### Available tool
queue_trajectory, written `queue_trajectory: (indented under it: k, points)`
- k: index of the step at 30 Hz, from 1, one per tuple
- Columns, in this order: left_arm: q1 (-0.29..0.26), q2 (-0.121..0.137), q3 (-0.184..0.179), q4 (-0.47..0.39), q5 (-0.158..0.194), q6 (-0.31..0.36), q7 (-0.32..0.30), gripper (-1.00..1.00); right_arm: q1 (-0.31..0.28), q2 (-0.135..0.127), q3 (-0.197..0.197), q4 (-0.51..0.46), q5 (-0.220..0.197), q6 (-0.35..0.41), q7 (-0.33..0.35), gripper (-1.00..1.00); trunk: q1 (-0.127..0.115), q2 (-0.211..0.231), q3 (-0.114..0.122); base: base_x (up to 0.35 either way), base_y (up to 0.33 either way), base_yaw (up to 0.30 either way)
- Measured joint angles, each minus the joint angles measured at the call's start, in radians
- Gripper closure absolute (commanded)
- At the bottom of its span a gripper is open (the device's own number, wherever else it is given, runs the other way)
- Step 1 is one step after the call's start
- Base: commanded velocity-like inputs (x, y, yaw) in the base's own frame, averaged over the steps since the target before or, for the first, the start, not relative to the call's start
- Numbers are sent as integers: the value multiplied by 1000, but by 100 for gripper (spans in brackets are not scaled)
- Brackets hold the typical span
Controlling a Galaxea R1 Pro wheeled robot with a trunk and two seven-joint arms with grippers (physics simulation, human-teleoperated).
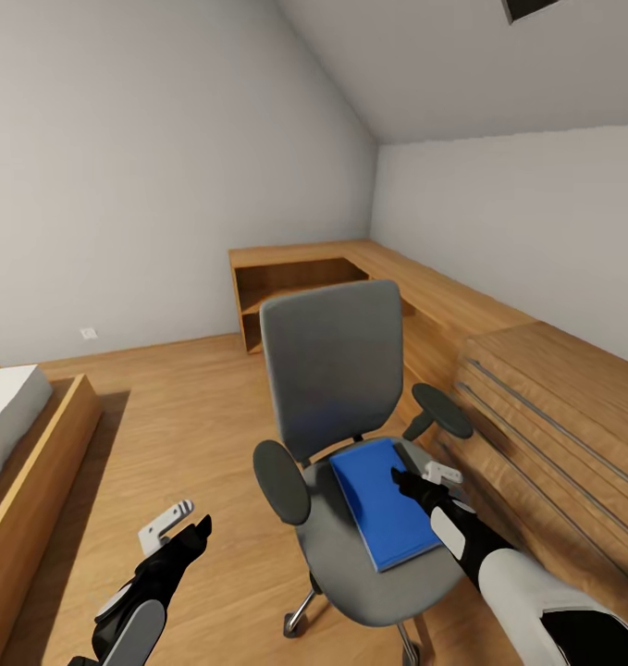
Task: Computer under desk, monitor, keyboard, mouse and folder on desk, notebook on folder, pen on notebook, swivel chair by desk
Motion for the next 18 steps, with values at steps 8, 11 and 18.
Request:
queue_trajectory:
  k: [8,11,18]
  points:
    - [0,0,-2,0,0,-1,1,-100,0,0,0,1,0,0,0,-100,31,-56,-25,0,0,0]
    - [0,0,-2,0,0,-1,1,-100,0,-1,-1,0,0,0,0,-100,42,-77,-34,0,0,0]
    - [0,-1,-3,0,-1,-3,1,-100,0,-1,0,1,1,0,0,-100,58,-105,-47,0,0,0]
